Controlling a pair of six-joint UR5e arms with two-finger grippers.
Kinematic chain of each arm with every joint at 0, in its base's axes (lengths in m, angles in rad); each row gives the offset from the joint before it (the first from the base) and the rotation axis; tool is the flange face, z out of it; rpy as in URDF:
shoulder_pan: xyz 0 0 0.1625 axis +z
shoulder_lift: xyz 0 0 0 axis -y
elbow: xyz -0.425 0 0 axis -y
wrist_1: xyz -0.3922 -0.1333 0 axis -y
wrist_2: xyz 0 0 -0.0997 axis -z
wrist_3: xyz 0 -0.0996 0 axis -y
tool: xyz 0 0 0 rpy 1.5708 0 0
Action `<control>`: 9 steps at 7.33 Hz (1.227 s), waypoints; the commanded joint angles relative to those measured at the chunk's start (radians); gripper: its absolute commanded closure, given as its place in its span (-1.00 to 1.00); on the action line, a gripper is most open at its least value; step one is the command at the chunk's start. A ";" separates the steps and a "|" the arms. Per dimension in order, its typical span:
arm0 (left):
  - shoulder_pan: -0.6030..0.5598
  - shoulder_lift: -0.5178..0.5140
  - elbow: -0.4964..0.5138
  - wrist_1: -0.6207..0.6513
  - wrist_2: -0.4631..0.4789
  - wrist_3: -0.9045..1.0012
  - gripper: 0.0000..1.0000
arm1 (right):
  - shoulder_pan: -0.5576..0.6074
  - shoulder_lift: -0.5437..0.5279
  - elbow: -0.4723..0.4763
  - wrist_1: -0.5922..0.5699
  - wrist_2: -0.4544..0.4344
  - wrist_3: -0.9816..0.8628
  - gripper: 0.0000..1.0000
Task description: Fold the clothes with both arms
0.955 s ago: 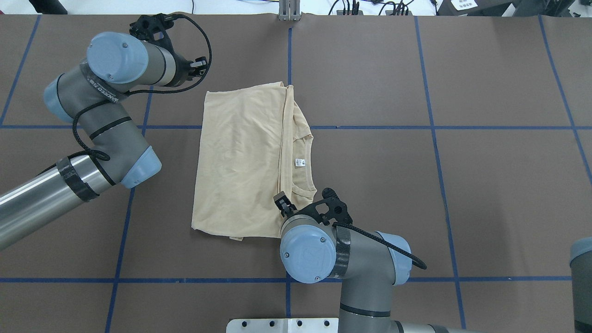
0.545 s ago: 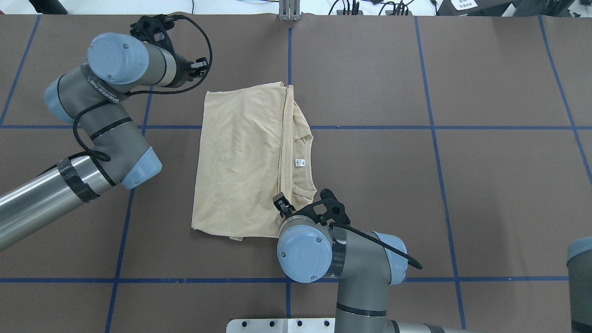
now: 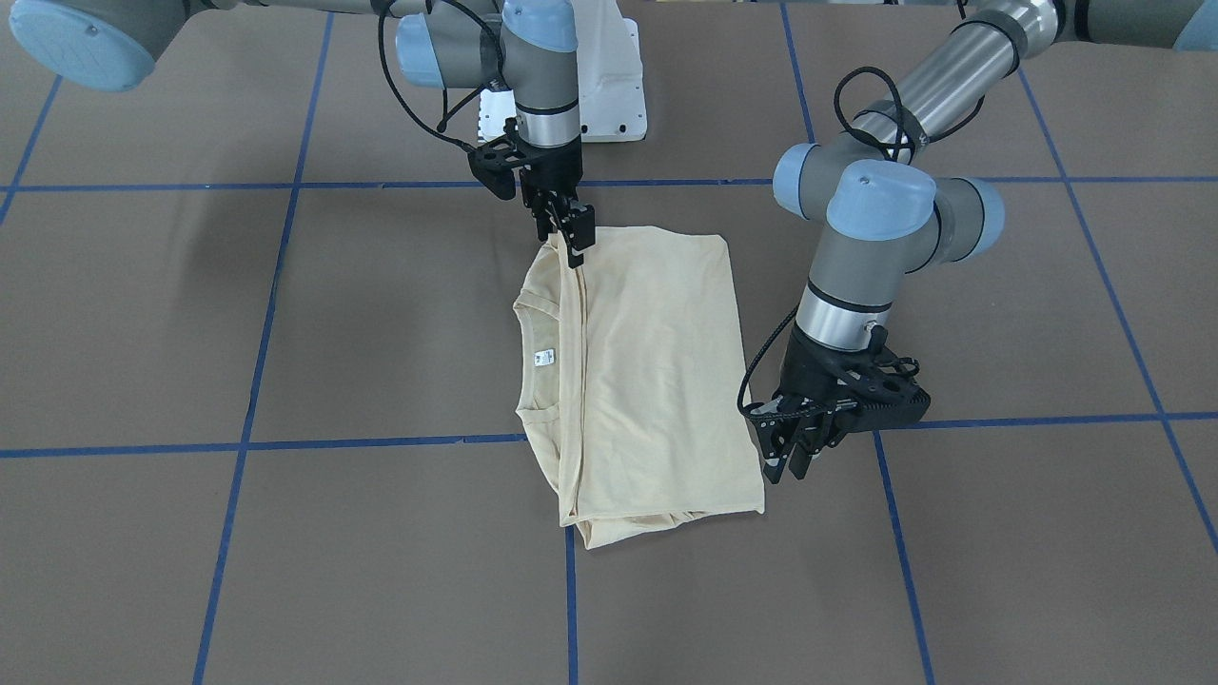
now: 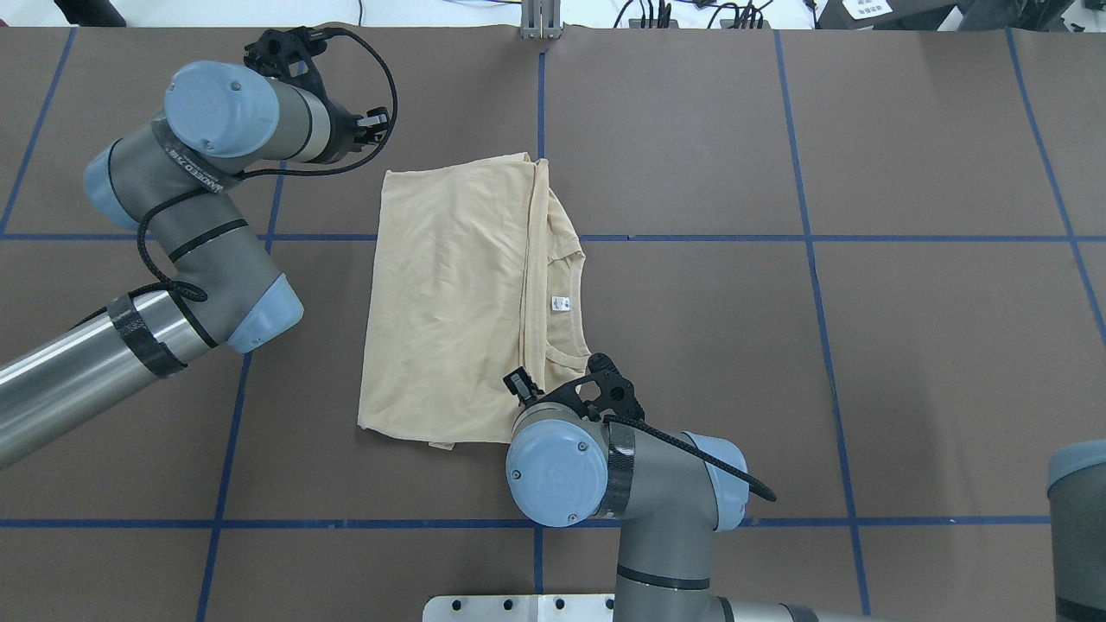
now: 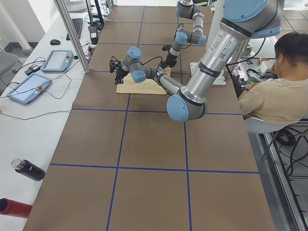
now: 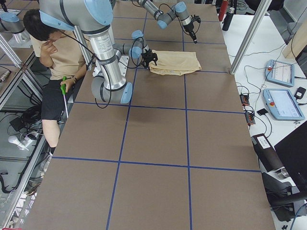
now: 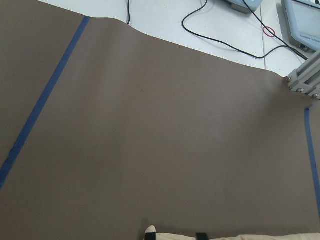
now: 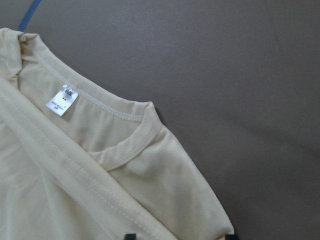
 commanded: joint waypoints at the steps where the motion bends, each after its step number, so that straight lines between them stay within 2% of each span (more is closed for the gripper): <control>1: 0.000 -0.002 -0.004 0.005 -0.001 -0.001 0.23 | -0.008 -0.008 0.016 0.000 0.002 -0.013 1.00; 2: 0.000 -0.001 -0.013 0.006 -0.001 -0.006 0.23 | -0.009 -0.020 0.051 -0.001 0.008 -0.016 1.00; 3: 0.008 0.012 -0.084 0.029 -0.004 -0.007 0.23 | -0.012 -0.040 0.079 -0.003 0.019 -0.018 1.00; 5: 0.065 0.186 -0.312 0.039 -0.073 -0.177 0.23 | -0.021 -0.068 0.120 -0.006 0.016 -0.018 1.00; 7: 0.234 0.371 -0.514 0.035 -0.021 -0.449 0.21 | -0.031 -0.099 0.162 -0.011 0.015 -0.018 1.00; 8: 0.361 0.416 -0.546 0.035 0.062 -0.571 0.21 | -0.032 -0.099 0.162 -0.011 0.015 -0.016 1.00; 9: 0.456 0.420 -0.548 0.038 0.107 -0.665 0.21 | -0.034 -0.100 0.162 -0.011 0.015 -0.018 1.00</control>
